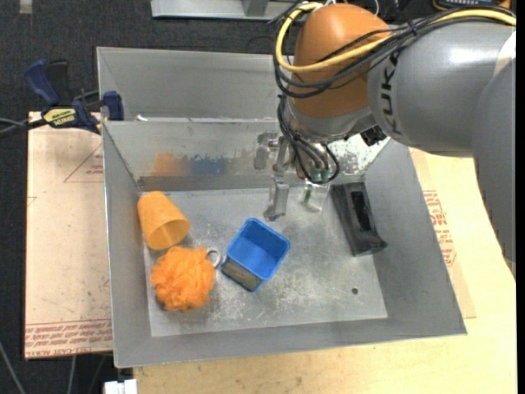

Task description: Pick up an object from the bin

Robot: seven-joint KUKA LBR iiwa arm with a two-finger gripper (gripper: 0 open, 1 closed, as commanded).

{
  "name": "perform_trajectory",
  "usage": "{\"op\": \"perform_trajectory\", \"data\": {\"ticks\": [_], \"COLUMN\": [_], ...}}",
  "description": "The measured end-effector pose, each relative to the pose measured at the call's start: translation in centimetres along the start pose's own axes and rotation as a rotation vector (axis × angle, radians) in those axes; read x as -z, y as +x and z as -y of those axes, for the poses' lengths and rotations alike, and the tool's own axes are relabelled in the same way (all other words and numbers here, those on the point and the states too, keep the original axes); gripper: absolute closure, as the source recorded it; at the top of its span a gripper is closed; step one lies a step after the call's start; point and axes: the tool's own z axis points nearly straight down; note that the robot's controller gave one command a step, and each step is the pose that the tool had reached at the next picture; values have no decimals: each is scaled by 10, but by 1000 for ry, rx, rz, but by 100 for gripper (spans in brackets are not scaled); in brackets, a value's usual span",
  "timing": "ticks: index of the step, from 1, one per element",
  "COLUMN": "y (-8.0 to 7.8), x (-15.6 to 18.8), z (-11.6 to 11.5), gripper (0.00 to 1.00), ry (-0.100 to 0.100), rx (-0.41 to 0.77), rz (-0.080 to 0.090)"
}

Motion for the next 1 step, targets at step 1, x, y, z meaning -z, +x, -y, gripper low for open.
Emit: {"op": "perform_trajectory", "data": {"ticks": [1], "y": [-1], "x": [5], "z": [0], "gripper": [0], "ry": [-1], "rx": [-1], "rz": [7]}}
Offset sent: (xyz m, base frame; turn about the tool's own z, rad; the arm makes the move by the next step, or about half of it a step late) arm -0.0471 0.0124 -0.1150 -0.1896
